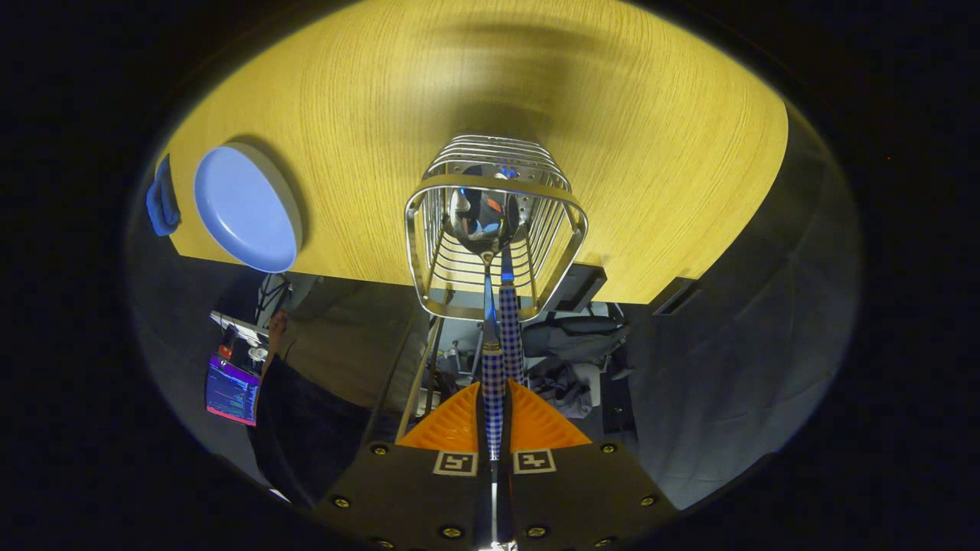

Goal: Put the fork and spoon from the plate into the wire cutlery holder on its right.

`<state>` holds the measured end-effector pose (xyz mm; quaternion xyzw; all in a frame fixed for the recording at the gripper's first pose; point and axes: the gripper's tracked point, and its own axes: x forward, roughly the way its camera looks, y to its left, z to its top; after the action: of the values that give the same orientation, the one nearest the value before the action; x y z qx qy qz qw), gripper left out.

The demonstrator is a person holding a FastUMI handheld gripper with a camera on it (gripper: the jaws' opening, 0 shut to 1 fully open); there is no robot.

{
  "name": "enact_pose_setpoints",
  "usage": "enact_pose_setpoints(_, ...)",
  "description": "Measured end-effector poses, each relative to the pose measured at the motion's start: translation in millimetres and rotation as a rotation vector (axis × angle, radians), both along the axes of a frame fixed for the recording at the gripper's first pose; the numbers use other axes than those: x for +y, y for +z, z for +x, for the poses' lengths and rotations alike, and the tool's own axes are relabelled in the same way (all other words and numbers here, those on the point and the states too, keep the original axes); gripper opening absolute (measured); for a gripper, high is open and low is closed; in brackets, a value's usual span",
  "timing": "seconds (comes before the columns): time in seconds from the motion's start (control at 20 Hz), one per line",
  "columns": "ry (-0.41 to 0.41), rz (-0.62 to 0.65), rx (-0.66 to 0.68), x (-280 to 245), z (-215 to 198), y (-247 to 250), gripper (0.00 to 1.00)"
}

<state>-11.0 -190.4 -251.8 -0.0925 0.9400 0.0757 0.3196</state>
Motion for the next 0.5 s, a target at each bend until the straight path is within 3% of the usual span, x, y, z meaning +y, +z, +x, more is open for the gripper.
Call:
enact_pose_setpoints(0.3,0.065,-0.022,0.029,6.0,3.8,-9.2,0.03)
enact_pose_setpoints(0.5,0.074,-0.007,-0.012,9.3,5.4,-15.4,0.09)
